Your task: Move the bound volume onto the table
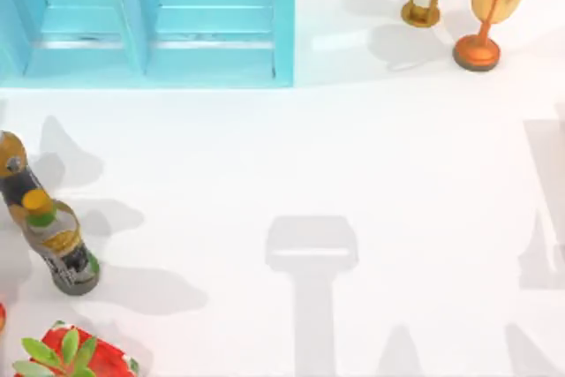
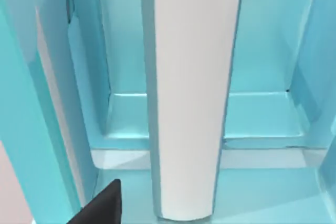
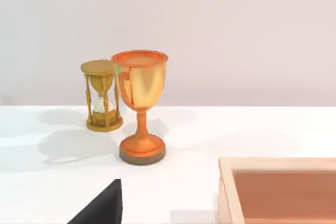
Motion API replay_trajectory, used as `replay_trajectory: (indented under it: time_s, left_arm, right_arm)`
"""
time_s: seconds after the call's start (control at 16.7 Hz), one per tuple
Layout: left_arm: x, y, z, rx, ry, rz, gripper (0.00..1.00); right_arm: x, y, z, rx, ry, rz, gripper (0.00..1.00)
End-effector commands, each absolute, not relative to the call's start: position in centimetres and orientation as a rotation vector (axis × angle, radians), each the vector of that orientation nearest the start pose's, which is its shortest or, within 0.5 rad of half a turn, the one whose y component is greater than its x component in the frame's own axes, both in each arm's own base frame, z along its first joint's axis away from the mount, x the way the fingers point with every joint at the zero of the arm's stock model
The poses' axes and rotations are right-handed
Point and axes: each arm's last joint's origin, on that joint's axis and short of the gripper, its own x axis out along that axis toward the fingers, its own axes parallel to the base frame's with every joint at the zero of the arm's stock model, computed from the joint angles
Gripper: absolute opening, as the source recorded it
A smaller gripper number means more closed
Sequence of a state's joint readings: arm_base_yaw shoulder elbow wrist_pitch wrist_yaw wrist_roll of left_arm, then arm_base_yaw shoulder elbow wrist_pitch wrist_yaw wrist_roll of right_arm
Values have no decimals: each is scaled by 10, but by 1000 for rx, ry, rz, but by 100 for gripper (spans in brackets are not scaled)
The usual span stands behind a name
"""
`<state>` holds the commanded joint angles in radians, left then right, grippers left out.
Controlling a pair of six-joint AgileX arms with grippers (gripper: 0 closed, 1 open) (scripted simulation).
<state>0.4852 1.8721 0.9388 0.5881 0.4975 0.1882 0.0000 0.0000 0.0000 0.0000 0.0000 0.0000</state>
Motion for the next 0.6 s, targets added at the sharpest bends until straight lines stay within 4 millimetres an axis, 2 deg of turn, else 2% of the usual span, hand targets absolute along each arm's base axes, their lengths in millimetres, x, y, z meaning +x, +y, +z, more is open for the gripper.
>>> replay_trajectory:
  time_s: [0.24,0.6]
  left_arm:
    - [365,191,132,12,296,-44,100]
    - [366,191,129,11,299,-49,100]
  right_arm:
    - [106,-1,160,0,0,0,100]
    - [106,-1,160,0,0,0,100]
